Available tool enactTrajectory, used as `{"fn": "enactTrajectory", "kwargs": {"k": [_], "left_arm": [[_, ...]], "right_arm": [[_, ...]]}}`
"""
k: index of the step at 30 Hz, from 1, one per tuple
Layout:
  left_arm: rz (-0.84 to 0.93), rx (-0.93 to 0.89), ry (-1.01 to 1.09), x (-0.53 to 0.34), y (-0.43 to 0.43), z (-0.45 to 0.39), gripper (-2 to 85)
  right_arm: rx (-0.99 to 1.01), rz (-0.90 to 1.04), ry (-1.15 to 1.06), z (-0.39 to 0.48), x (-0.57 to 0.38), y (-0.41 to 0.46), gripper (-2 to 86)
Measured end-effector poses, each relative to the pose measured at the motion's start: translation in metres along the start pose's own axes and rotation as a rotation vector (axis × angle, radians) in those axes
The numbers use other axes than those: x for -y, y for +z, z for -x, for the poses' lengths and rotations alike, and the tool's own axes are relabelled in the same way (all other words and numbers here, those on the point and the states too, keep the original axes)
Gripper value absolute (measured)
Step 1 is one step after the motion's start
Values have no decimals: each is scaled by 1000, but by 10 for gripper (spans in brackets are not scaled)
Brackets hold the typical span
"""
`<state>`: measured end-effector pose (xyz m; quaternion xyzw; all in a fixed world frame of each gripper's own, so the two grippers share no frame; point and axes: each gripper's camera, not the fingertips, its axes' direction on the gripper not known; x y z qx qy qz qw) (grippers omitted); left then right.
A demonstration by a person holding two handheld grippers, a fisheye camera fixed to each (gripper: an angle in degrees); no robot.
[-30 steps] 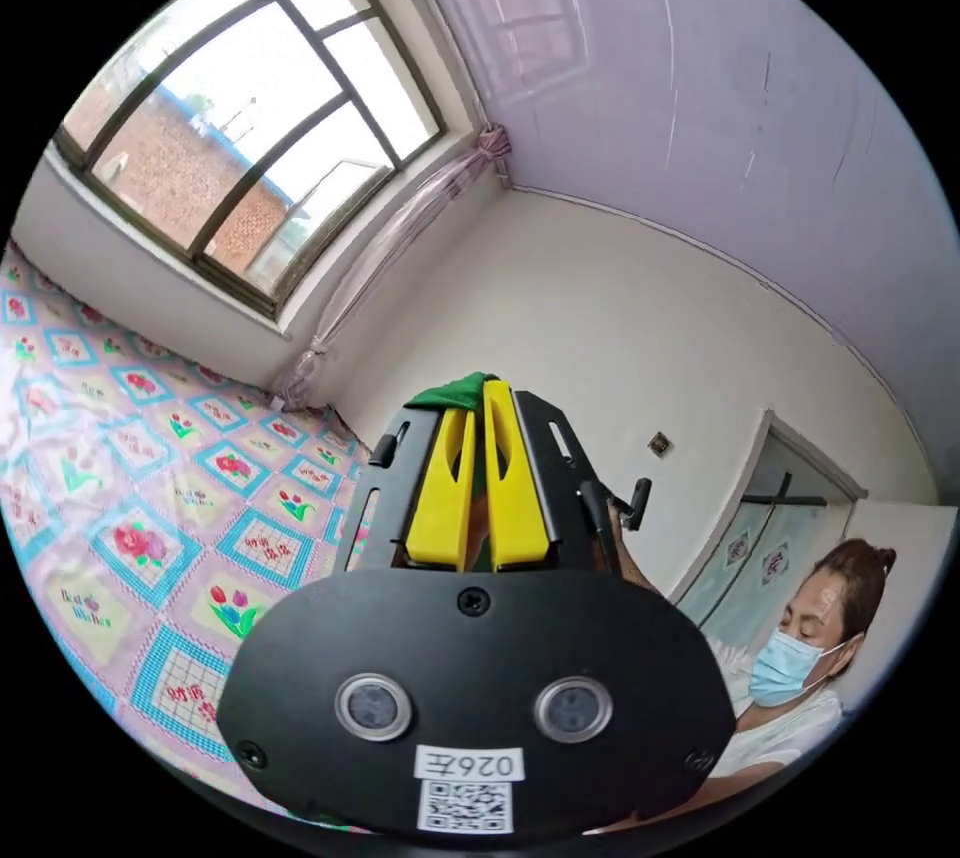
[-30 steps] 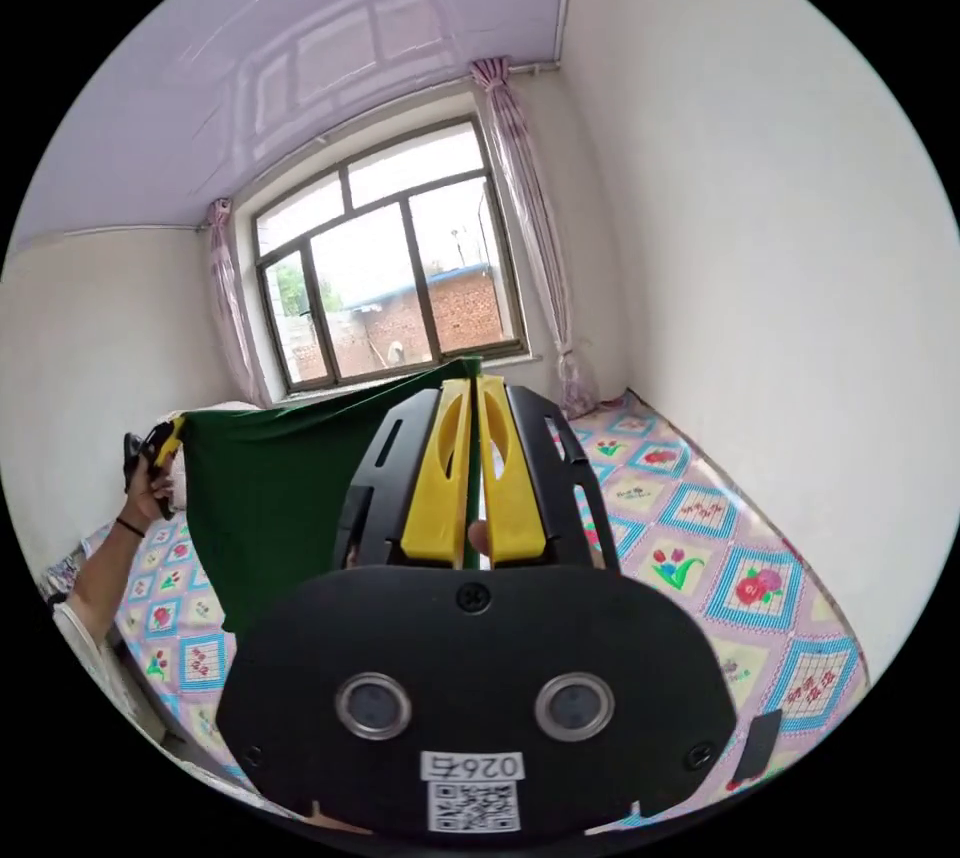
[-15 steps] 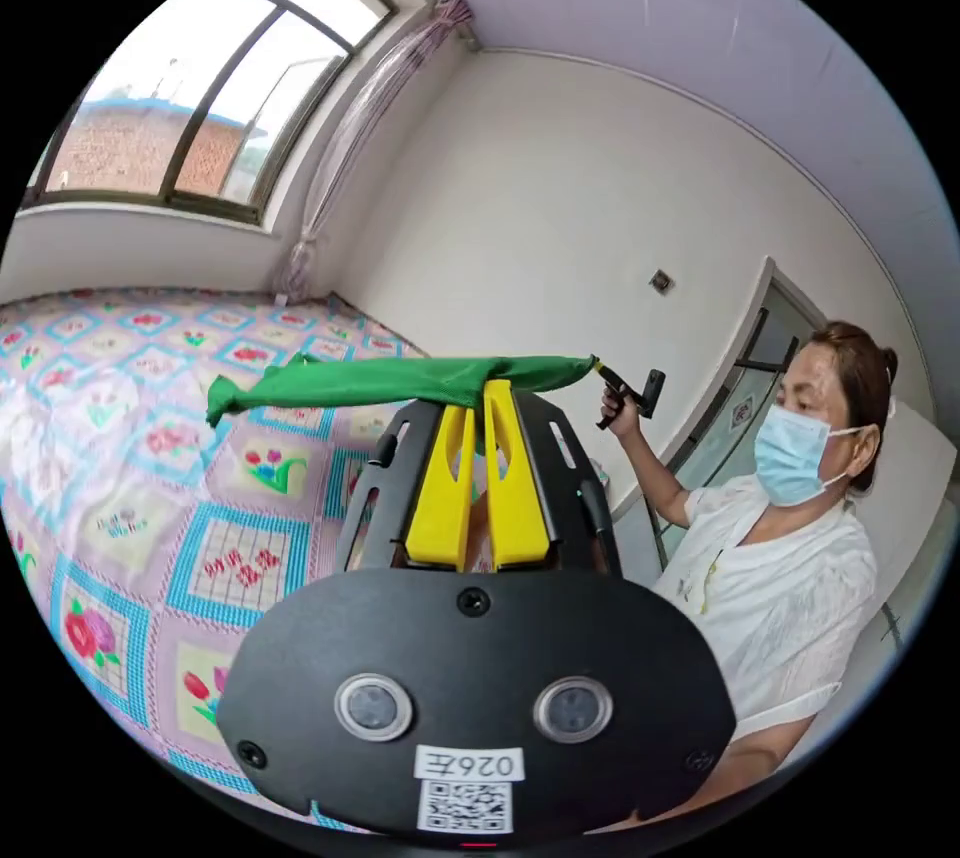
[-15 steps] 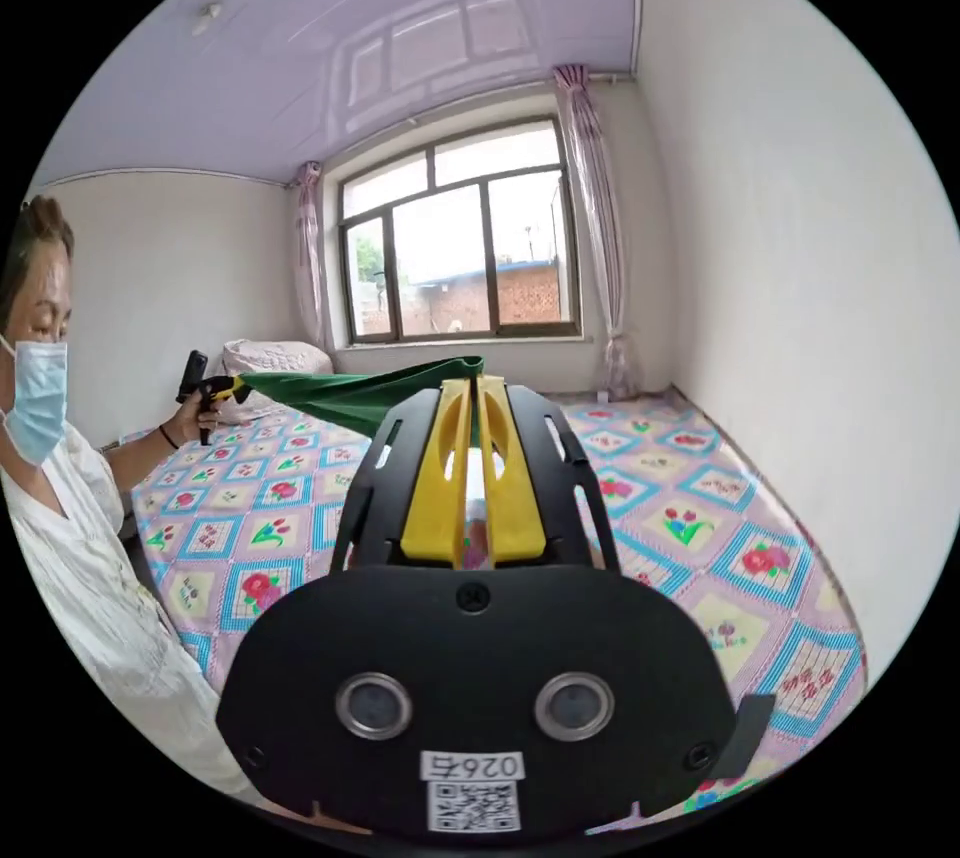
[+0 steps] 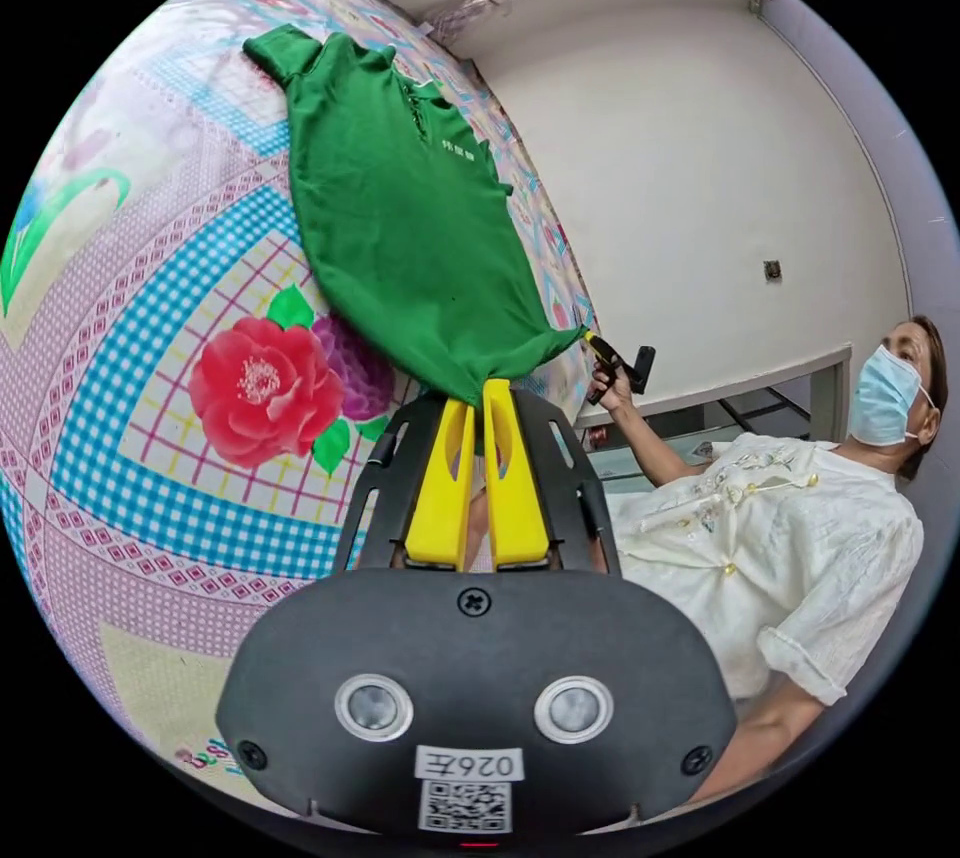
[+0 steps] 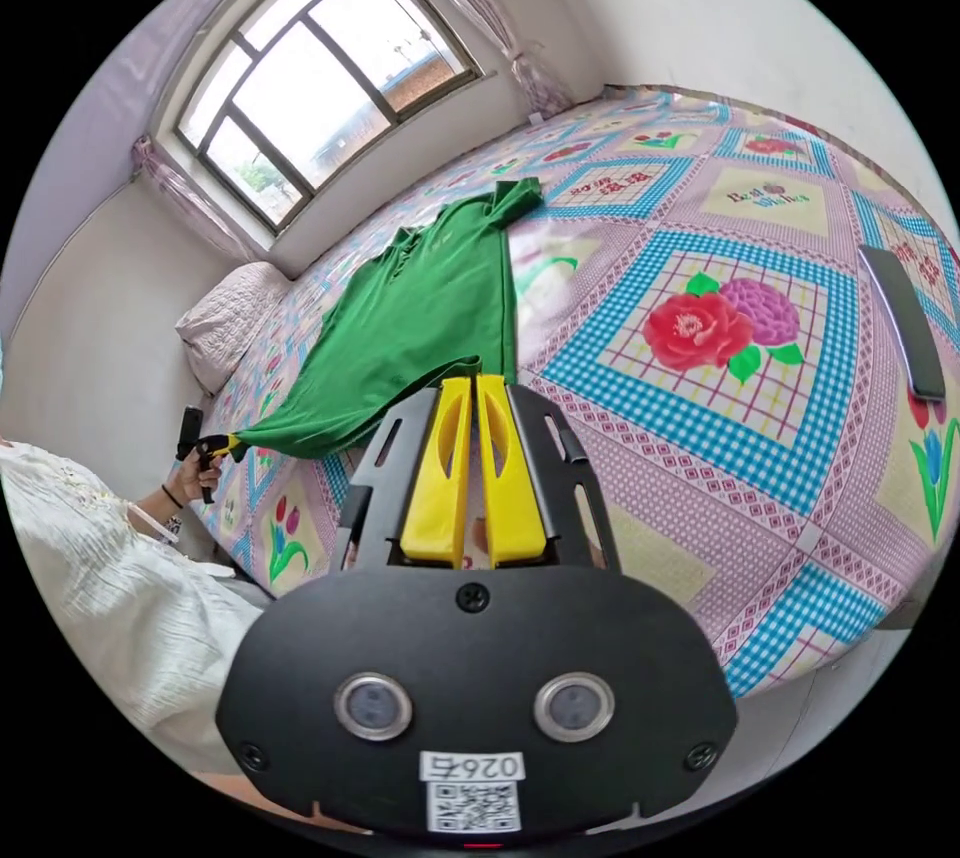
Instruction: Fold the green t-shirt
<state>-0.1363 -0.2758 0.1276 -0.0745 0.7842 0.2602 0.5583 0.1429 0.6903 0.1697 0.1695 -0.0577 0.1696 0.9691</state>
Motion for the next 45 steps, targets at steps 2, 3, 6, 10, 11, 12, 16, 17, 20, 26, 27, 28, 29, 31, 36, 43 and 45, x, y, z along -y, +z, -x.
{"fn": "enactTrajectory", "kwargs": {"k": [2,3,6,10,11,12,16,17,20,26,27,28,29,31,36,43,45], "left_arm": [[5,-32,-35,-11,4,8,-7],[7,-43,-44,-13,5,10,-6],[16,-92,-95,-21,8,22,6],[68,-90,-149,-36,4,29,53],[86,-90,-161,-43,0,30,61],[94,-93,-167,-46,-3,30,62],[58,12,-210,-68,-28,24,68],[37,79,-214,-69,-33,20,77],[16,208,-183,-57,-32,7,92],[158,334,-156,-13,11,3,109],[163,348,-150,-12,13,1,110],[166,377,-140,-11,16,-1,118],[166,396,-140,-12,19,0,121],[134,372,-150,-11,19,6,115],[198,260,-200,3,31,33,2],[122,226,-210,-26,4,41,-6],[94,192,-240,-36,-3,47,-6]], "right_arm": [[-12,18,26,-8,-3,0,-15],[-17,26,31,-11,-4,0,-15],[-51,69,32,-16,-3,4,-15],[-80,106,23,-16,-1,3,-11],[-89,111,31,-17,-1,-1,-8],[-94,111,36,-19,-1,-3,-6],[-129,64,95,-28,6,-33,19],[-145,45,89,-24,11,-39,28],[-178,39,38,-6,33,-38,40],[-233,136,17,14,83,3,81],[-231,137,30,13,85,4,83],[-217,126,52,10,87,6,87],[-201,113,87,3,89,8,89],[-168,124,135,-9,94,16,73],[-103,201,150,-22,101,28,-10],[-91,231,128,-24,95,8,-13],[-95,241,129,-27,92,4,-13]]}}
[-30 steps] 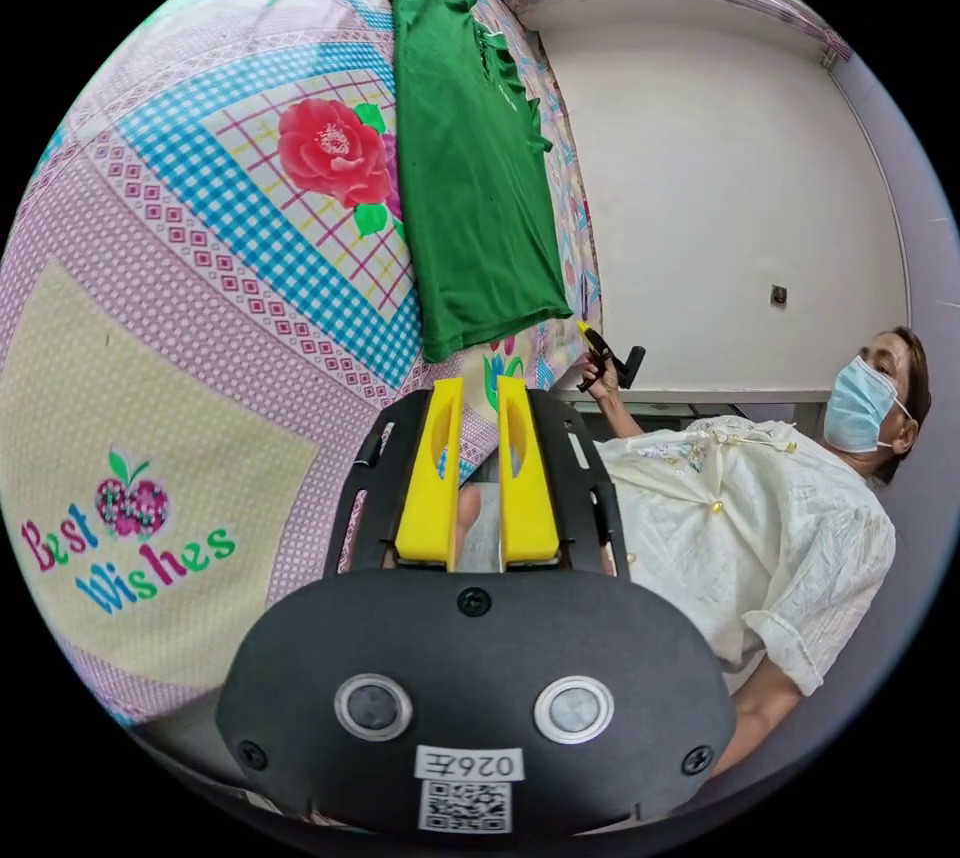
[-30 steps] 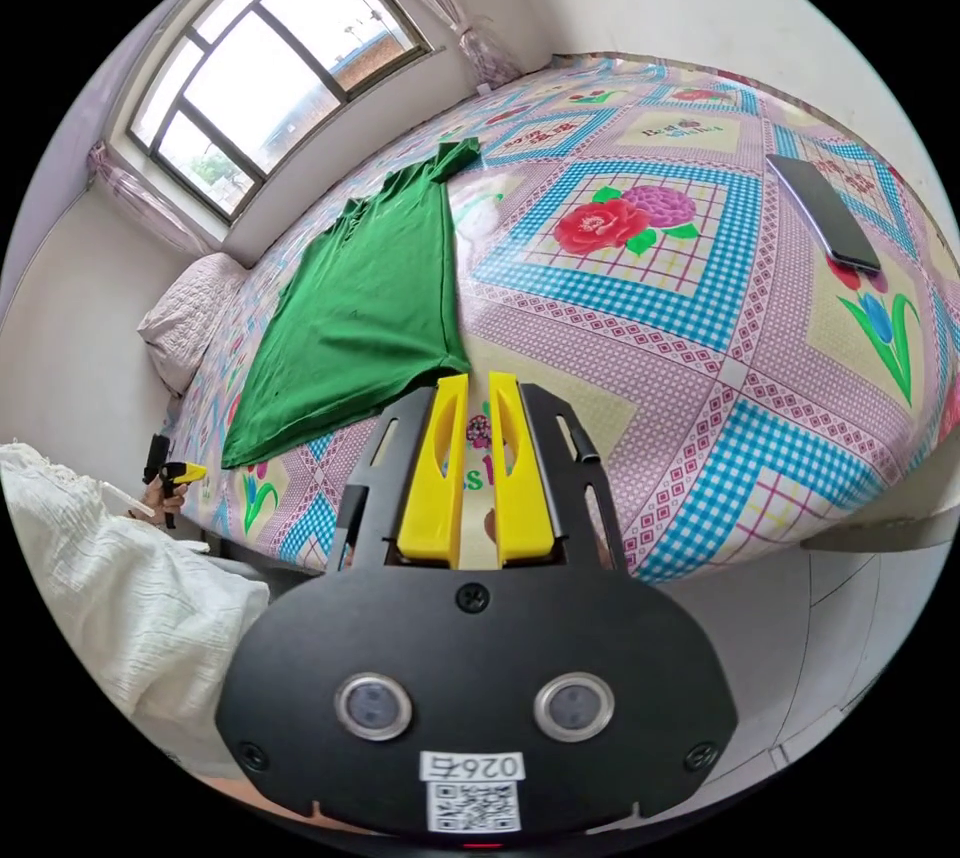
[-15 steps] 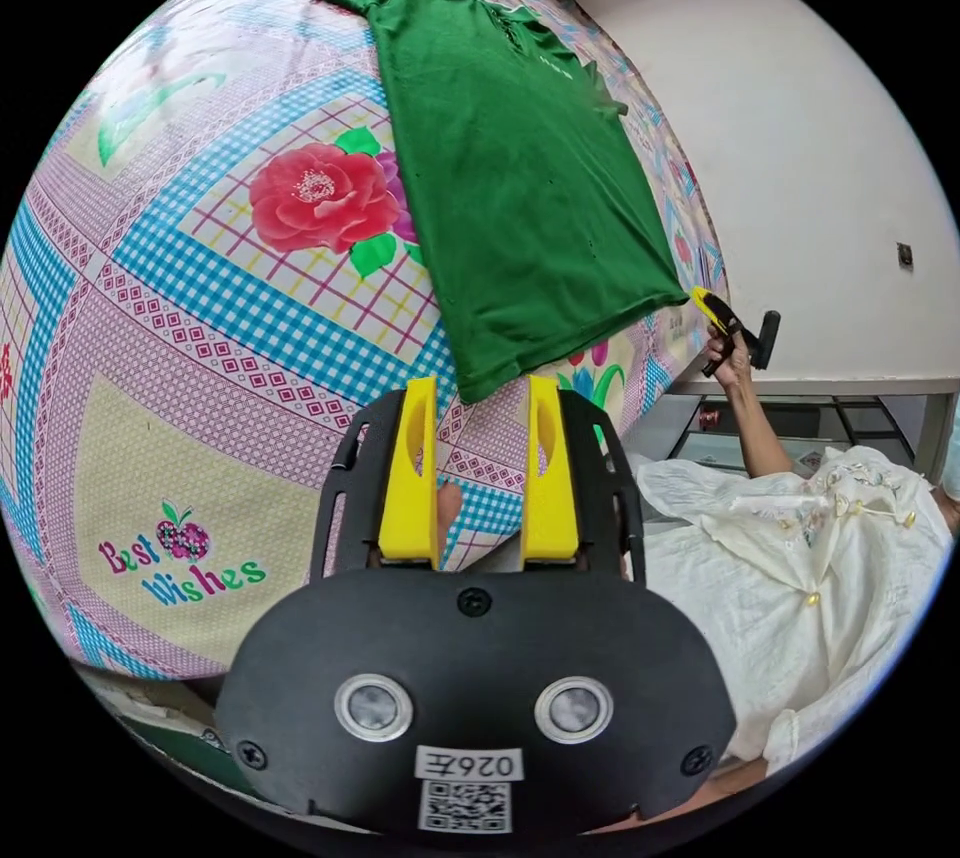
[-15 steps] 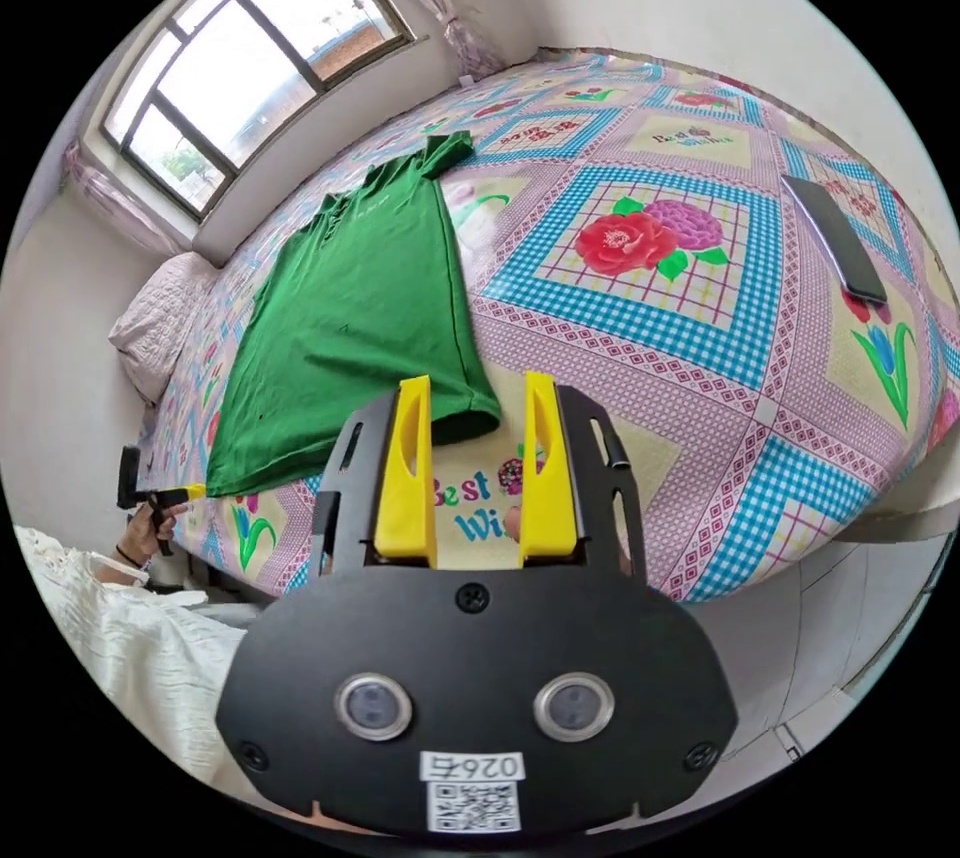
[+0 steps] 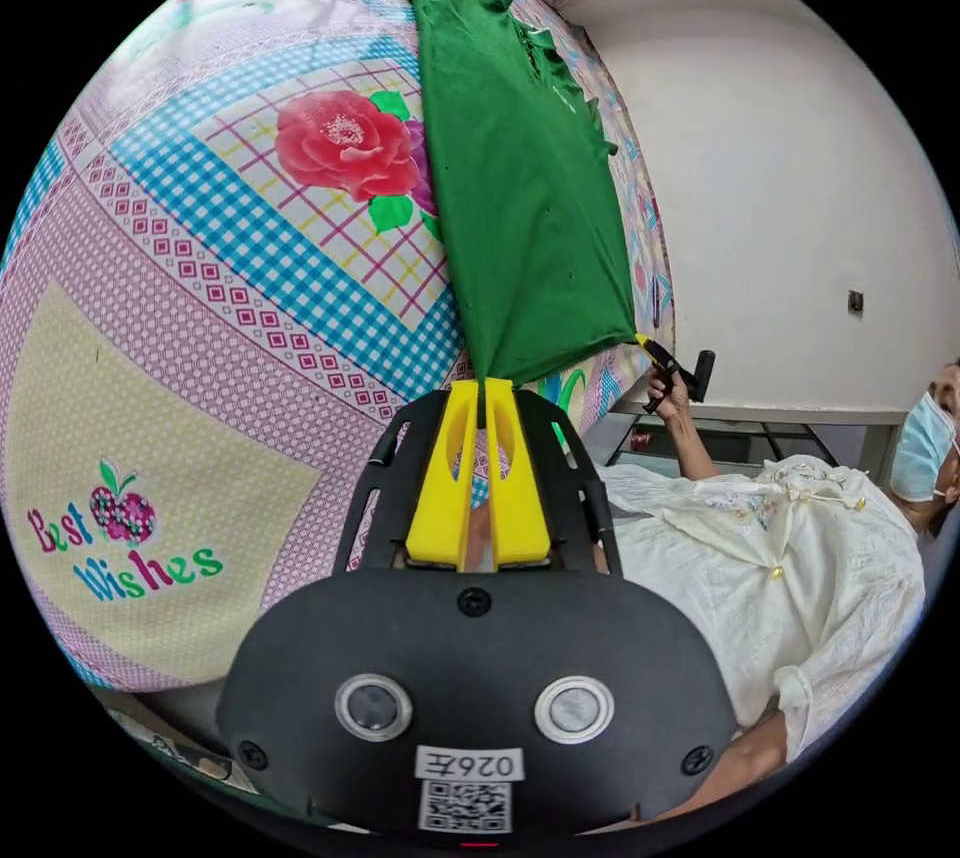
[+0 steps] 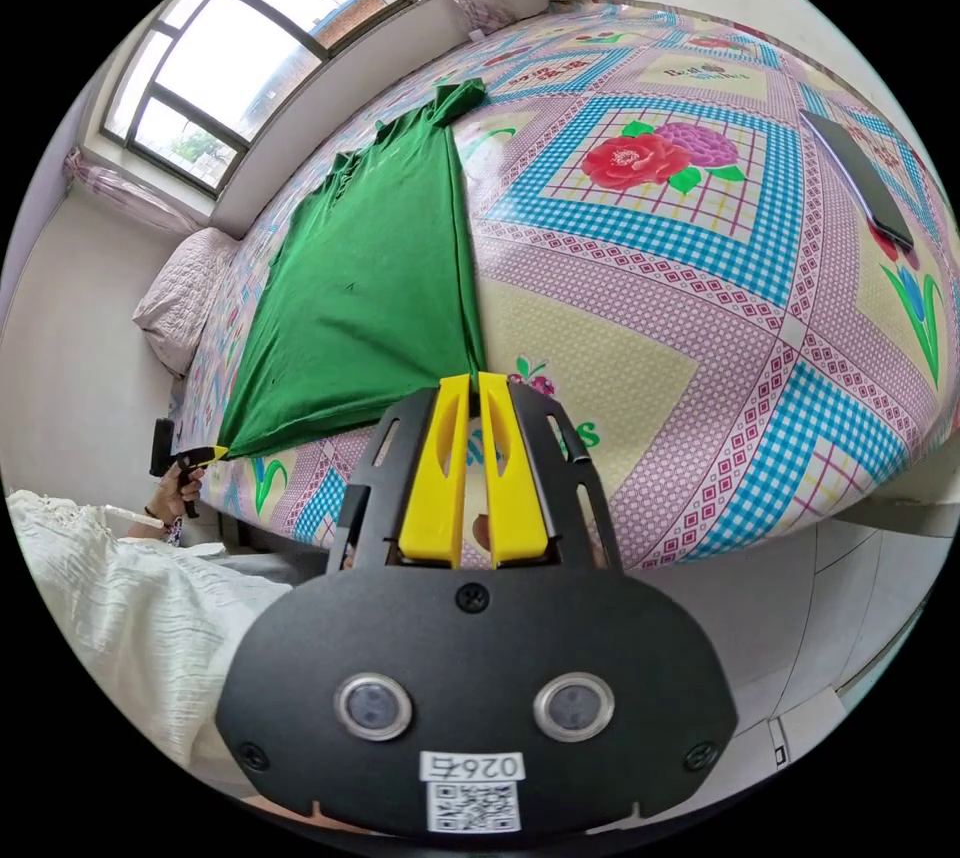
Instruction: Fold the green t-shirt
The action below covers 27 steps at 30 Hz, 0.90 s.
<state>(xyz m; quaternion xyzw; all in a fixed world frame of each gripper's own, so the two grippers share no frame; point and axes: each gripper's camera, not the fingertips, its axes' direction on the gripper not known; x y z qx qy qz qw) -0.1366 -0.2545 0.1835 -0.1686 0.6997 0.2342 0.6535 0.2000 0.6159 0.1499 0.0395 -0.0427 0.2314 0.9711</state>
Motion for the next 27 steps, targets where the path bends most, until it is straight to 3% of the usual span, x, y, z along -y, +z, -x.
{"fn": "enactTrajectory", "kwargs": {"k": [7,17,27], "left_arm": [[-42,-138,-5,-29,-19,10,-6],[39,-129,-59,-59,-2,31,-3],[-78,-207,-124,-93,-20,51,30]], "right_arm": [[38,18,16,-7,-6,-23,-13],[31,116,106,-27,-29,-24,-12],[43,13,214,-55,-45,-60,61]]}}
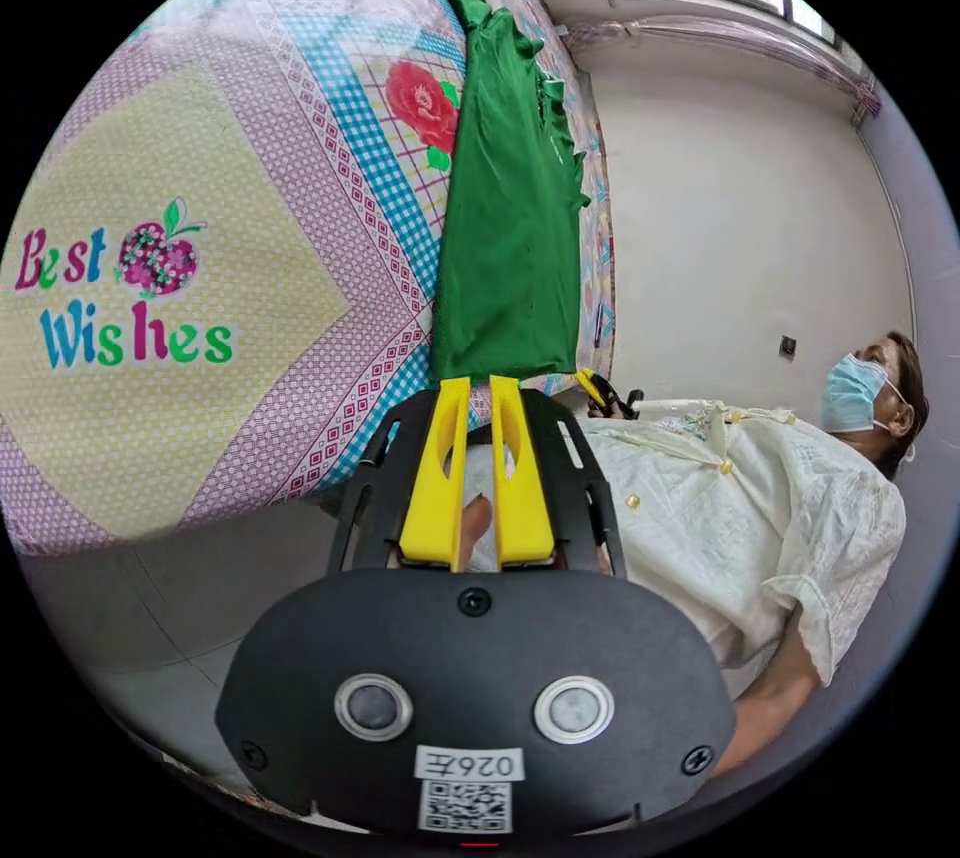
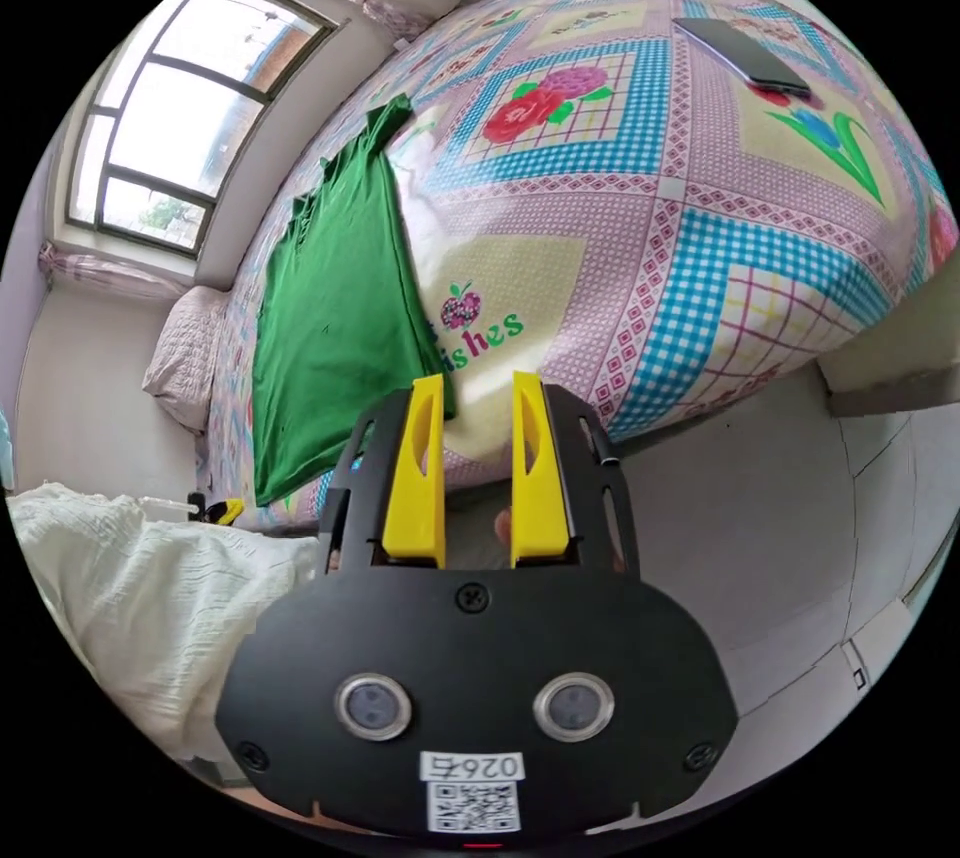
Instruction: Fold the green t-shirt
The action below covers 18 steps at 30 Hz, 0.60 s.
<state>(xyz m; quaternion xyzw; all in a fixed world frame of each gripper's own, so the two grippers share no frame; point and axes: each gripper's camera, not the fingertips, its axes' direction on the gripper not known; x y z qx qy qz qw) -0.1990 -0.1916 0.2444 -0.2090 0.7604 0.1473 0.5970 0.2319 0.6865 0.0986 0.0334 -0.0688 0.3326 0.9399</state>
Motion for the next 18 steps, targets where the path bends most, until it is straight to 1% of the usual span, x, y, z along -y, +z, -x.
{"fn": "enactTrajectory", "kwargs": {"k": [2,5,6,8,10,13,18], "left_arm": [[-85,19,17,1,-20,-11,0],[-209,75,96,30,-29,-41,-8],[-219,82,120,41,-27,-49,-8],[-213,87,233,89,-5,-82,-9],[-191,86,312,127,21,-109,-10],[-157,84,412,181,69,-144,-10],[-110,209,508,249,148,-179,-10]], "right_arm": [[-7,-84,47,-3,7,-18,63],[39,-212,46,12,39,-29,71],[59,-235,42,17,48,-29,72],[159,-269,10,38,94,-14,82],[193,-274,-19,60,133,3,90],[160,-282,-45,96,195,32,99],[117,-284,10,129,283,77,104]]}}
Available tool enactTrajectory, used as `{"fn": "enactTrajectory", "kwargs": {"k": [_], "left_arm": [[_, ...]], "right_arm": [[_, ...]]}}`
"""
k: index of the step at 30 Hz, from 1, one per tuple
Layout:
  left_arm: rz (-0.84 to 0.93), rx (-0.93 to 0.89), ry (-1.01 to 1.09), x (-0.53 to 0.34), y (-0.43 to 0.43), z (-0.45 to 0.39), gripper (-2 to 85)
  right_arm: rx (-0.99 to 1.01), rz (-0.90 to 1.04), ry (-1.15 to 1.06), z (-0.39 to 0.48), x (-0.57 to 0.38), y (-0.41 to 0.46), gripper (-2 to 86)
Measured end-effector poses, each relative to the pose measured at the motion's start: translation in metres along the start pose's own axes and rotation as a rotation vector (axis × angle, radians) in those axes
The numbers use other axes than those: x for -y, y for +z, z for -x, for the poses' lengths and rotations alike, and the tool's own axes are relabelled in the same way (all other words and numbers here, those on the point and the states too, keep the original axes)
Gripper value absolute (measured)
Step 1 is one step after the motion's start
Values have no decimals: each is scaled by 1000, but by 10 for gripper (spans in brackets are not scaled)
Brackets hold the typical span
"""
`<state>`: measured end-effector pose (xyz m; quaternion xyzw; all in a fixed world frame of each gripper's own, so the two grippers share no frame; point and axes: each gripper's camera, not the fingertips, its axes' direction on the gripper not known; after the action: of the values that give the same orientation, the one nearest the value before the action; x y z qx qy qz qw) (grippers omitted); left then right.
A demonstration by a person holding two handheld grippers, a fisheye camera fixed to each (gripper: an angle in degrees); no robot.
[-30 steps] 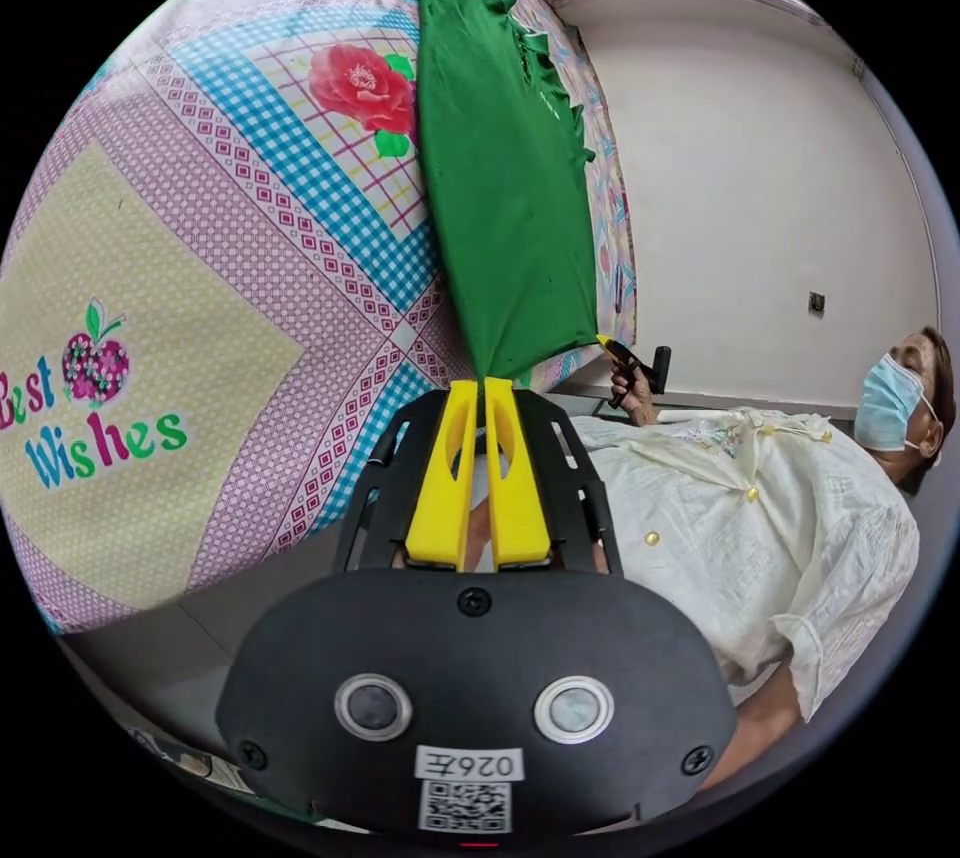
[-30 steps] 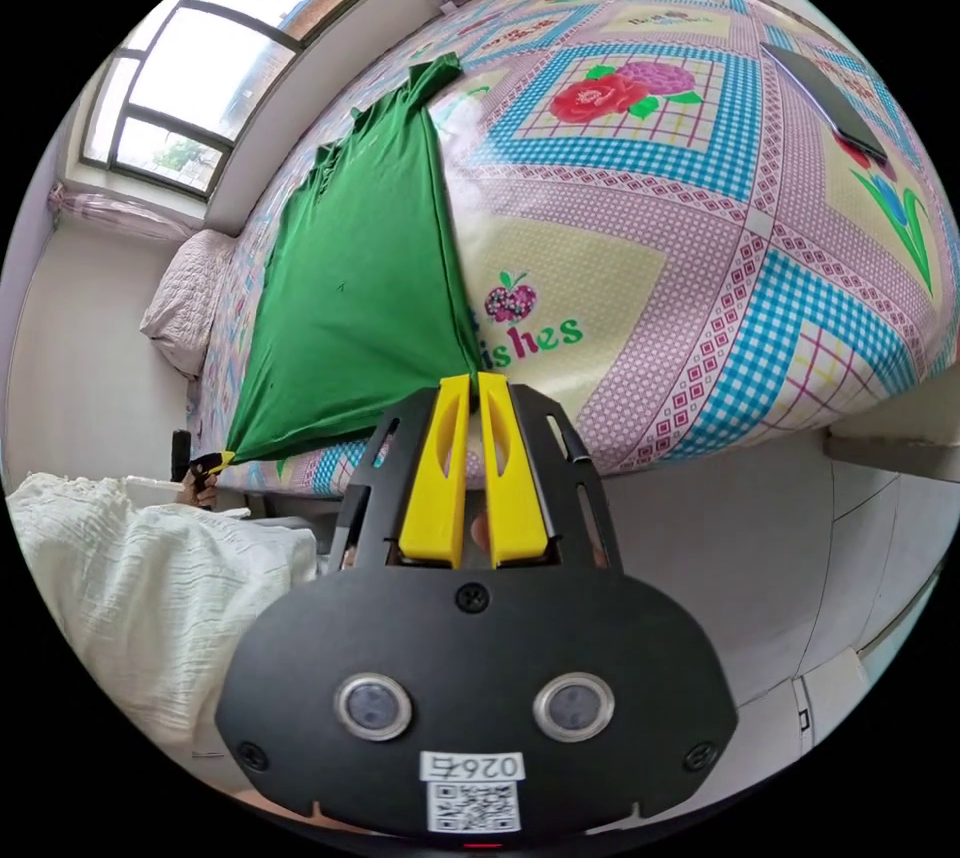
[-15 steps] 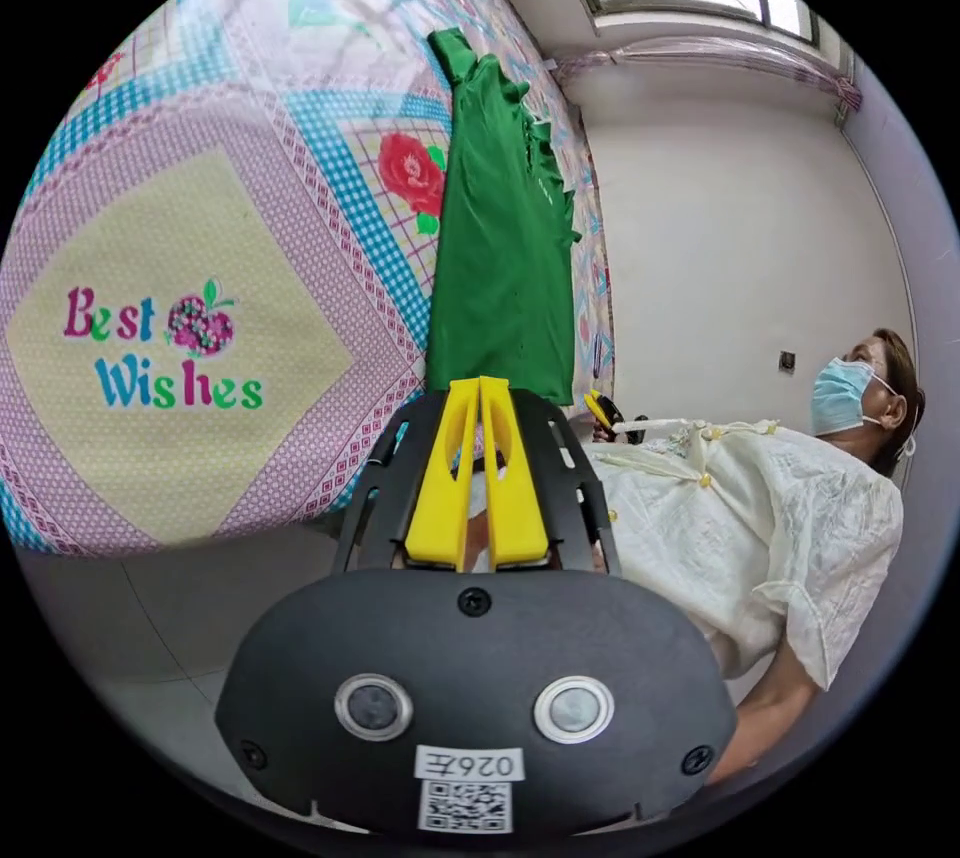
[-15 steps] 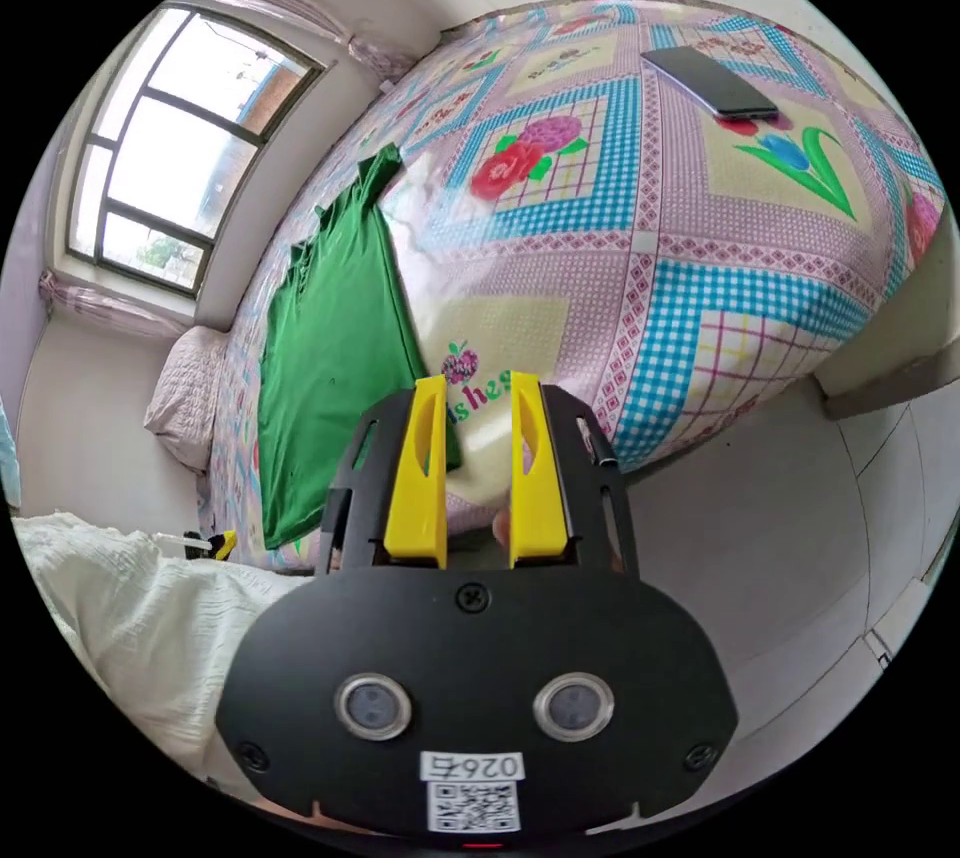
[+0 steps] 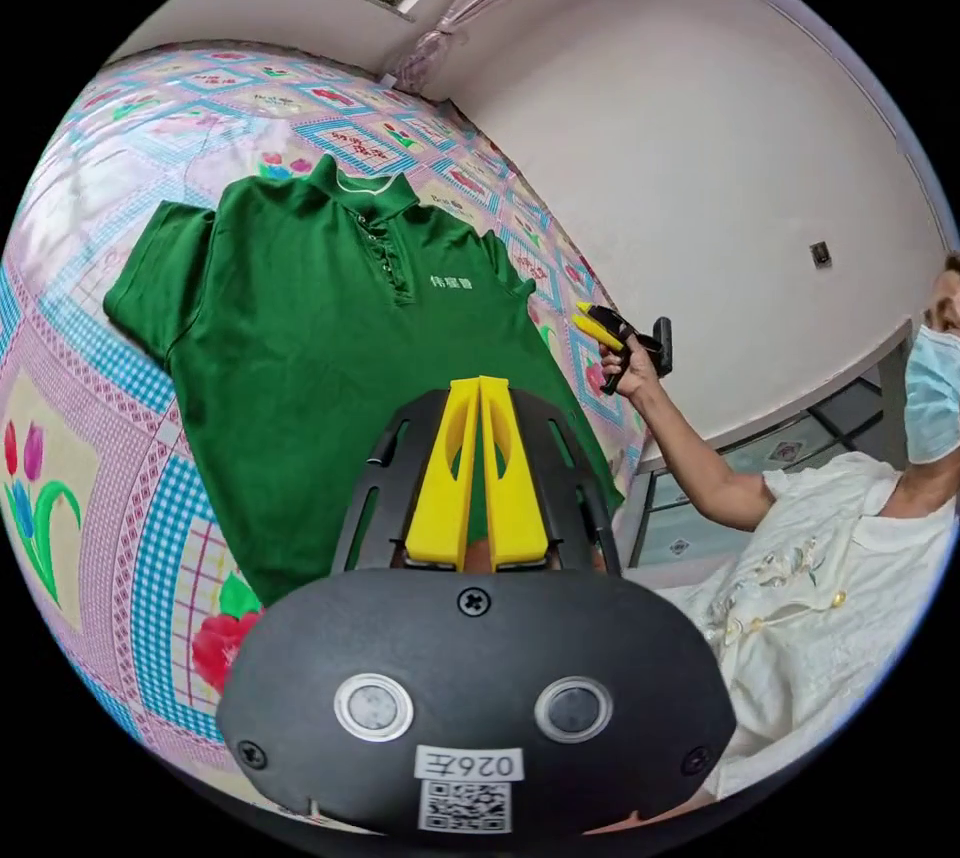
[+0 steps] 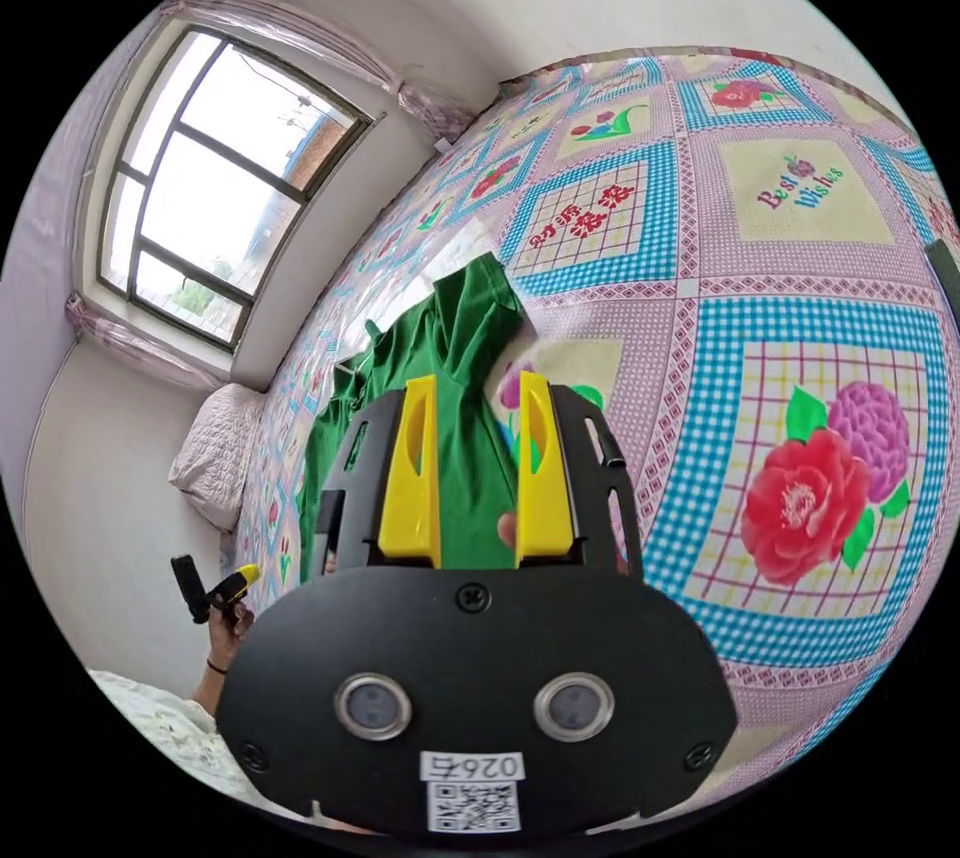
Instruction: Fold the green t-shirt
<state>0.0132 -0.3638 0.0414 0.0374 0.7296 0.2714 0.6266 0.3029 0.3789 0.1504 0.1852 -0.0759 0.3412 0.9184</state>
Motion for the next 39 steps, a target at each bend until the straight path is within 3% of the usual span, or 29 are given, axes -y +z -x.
{"fn": "enactTrajectory", "kwargs": {"k": [6,12,17,23,28,30,32,33,39], "left_arm": [[68,189,89,40,66,-11,-9],[54,80,318,131,127,-35,20],[191,54,590,277,246,-83,101],[388,77,673,393,384,-111,118],[524,20,700,429,467,-126,131],[621,17,709,432,499,-129,122],[793,110,748,429,536,-132,22],[834,154,762,428,544,-131,16],[762,17,786,448,529,-119,-6]], "right_arm": [[-140,57,46,16,49,71,110],[-184,69,87,17,60,94,113],[-139,77,122,8,60,94,109],[-65,95,146,-5,57,98,96],[-32,101,130,-11,51,103,81],[-20,114,124,-12,51,105,68],[-37,140,100,-12,49,108,44],[-45,146,89,-11,48,109,33],[-28,108,45,-8,24,101,-10]]}}
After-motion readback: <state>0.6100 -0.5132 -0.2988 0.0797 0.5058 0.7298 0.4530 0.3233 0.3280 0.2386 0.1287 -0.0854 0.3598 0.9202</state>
